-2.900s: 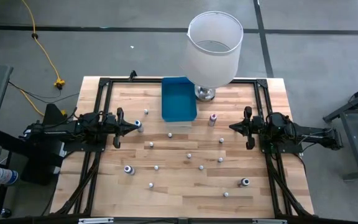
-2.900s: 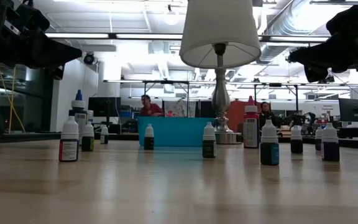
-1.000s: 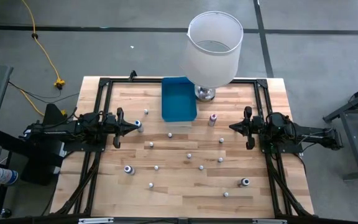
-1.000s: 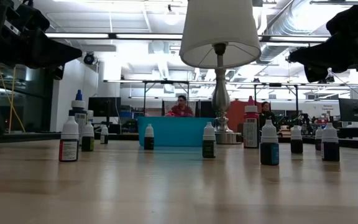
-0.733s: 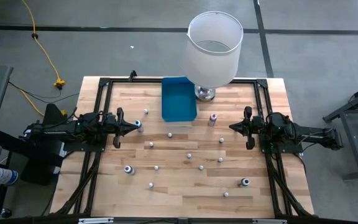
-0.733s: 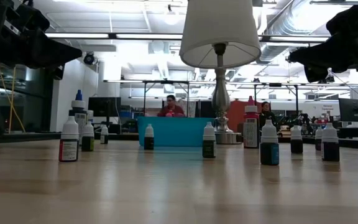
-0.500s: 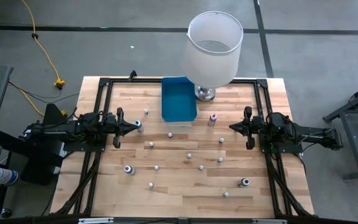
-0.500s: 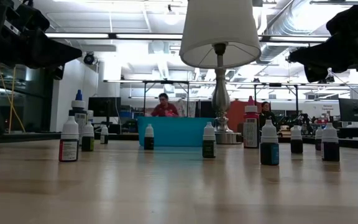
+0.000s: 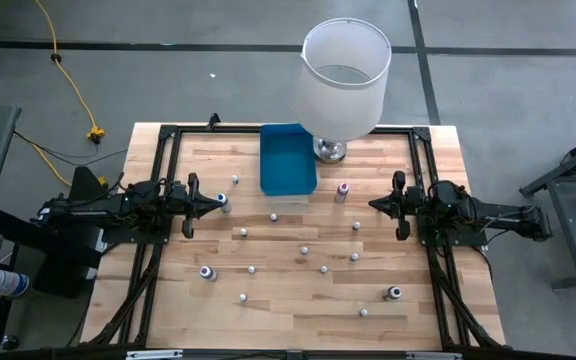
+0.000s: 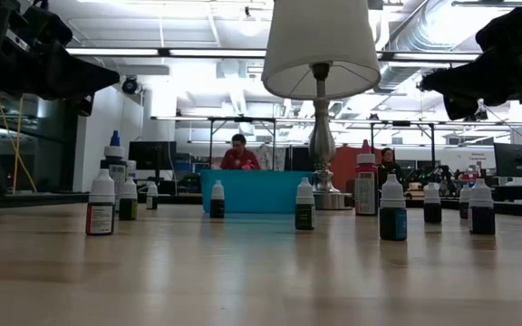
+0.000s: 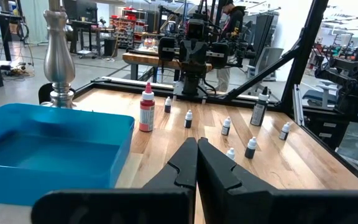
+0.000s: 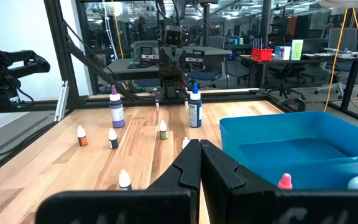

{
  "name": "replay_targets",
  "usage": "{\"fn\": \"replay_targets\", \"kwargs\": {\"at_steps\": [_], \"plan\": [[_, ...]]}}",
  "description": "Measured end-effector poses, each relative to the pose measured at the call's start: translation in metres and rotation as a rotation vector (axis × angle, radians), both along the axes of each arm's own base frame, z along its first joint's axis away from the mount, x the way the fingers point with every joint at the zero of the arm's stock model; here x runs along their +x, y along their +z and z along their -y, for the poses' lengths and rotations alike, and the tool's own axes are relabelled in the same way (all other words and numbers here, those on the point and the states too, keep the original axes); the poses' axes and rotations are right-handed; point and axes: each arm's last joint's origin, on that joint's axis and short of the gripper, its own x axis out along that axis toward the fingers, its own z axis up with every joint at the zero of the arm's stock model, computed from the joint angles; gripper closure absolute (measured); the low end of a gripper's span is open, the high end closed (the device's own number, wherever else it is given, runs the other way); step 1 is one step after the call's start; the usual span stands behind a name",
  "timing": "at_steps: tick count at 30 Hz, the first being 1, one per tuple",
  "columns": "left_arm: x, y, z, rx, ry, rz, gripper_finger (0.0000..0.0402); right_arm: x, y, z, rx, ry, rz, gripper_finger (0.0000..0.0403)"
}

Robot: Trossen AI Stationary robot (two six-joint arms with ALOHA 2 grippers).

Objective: Pick & Place food coloring
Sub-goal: Put the big blue food coloring bottle into the blue bin

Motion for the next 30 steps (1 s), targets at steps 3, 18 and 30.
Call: {"fn": "replay_targets", "kwargs": {"at_steps": [3, 18, 30], "plan": [[0.000, 0.003, 0.000, 0.000, 0.002, 0.028, 0.0401, 0.000, 0.000, 0.000, 0.000, 0.000, 0.000, 0.0402], [-0.004, 0.021, 0.001, -0.130, -0.031, 0.100, 0.0401, 0.000, 0.000, 0.000, 0.000, 0.000, 0.000, 0.0402], [-0.011, 0.047, 0.002, -0.177, -0.077, 0.194, 0.0401, 0.000, 0.000, 0.000, 0.000, 0.000, 0.000, 0.0402]]}}
